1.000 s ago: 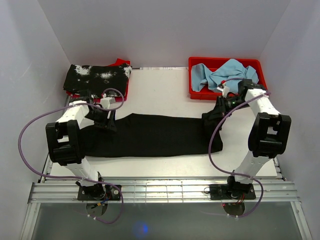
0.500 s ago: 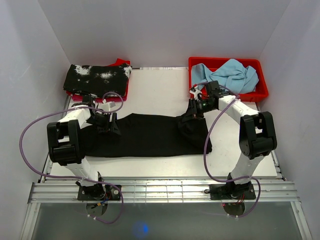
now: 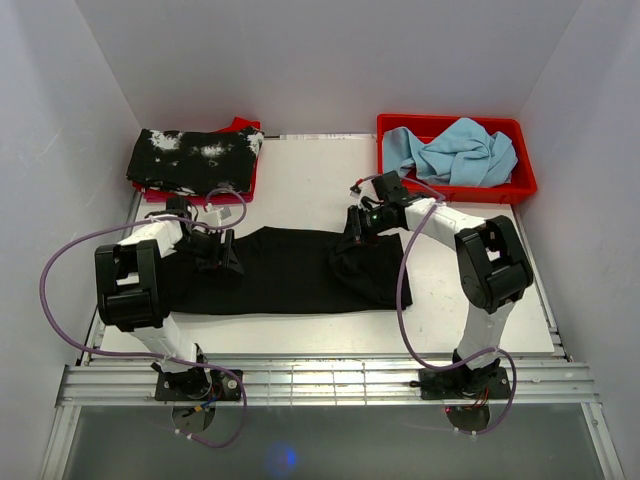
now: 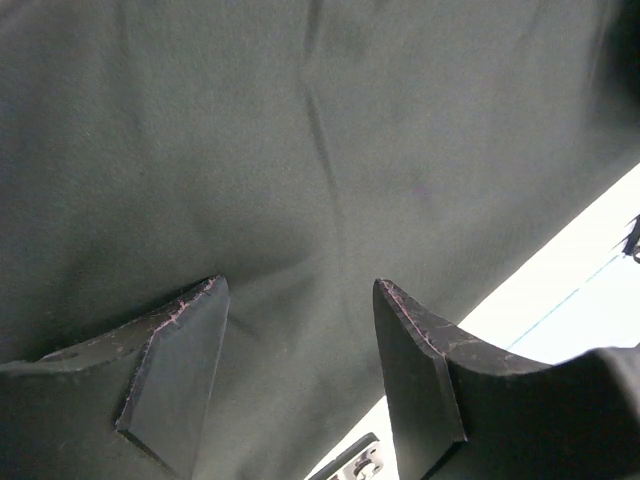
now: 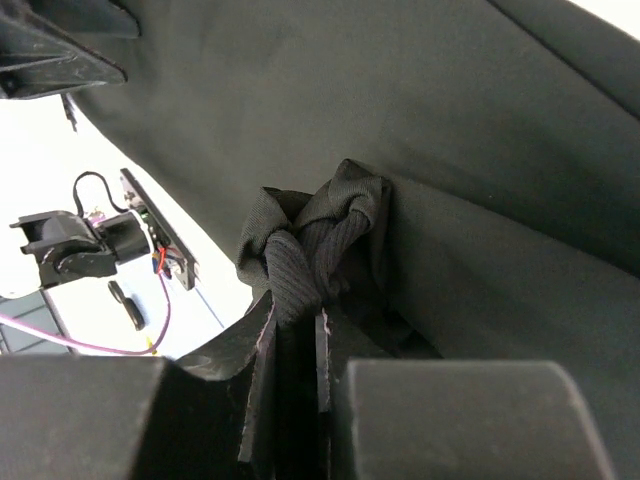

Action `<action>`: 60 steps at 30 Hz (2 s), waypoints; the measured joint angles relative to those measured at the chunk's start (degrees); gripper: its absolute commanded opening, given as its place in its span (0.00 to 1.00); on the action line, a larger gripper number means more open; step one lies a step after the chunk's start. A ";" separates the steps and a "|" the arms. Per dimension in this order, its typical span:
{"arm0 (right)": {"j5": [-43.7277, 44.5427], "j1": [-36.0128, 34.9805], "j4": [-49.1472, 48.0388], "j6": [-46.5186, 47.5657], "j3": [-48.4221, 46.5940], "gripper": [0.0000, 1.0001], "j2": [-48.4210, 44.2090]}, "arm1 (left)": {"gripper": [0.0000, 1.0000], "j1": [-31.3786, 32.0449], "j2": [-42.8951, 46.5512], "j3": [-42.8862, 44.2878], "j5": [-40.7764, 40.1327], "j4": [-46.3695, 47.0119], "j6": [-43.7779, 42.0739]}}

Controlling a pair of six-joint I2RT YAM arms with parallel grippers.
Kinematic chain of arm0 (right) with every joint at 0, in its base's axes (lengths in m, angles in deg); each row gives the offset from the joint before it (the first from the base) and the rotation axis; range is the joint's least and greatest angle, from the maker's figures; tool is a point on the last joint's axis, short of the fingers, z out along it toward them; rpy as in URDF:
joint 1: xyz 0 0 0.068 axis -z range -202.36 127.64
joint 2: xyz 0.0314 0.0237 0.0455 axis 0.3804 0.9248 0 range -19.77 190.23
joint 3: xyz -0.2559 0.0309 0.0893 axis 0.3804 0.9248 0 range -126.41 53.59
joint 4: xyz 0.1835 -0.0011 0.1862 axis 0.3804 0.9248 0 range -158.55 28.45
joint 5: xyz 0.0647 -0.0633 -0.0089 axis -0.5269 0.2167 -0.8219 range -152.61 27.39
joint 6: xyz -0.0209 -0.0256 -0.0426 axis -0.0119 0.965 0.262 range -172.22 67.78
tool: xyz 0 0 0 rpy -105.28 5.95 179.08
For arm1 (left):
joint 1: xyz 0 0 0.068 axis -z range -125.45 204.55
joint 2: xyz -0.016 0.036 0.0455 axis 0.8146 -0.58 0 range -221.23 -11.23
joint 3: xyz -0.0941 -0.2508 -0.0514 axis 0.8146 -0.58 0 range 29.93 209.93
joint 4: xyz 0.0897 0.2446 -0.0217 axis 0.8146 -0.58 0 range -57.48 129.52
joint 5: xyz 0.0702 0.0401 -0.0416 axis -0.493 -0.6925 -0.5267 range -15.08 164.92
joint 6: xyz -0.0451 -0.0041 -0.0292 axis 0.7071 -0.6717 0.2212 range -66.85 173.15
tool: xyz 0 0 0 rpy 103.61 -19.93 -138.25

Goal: Fold and stack the trousers
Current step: Fold the trousers

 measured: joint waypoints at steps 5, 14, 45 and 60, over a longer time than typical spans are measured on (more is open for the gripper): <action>1.66 -1.97 -0.42 -1.60 -0.42 0.08 0.57 | 0.70 0.00 0.79 -1.81 0.02 0.20 -0.11; 4.66 -4.33 -3.32 -6.19 -3.48 0.08 2.10 | 0.71 0.00 2.10 -3.63 0.44 1.53 0.09; -2.21 8.90 -1.51 3.61 -10.82 0.40 -4.15 | 0.76 2.51 14.99 1.55 12.04 4.46 3.34; 0.57 13.11 11.76 21.75 3.21 0.12 -4.37 | 0.57 33.53 -0.87 18.14 -2.91 13.75 3.43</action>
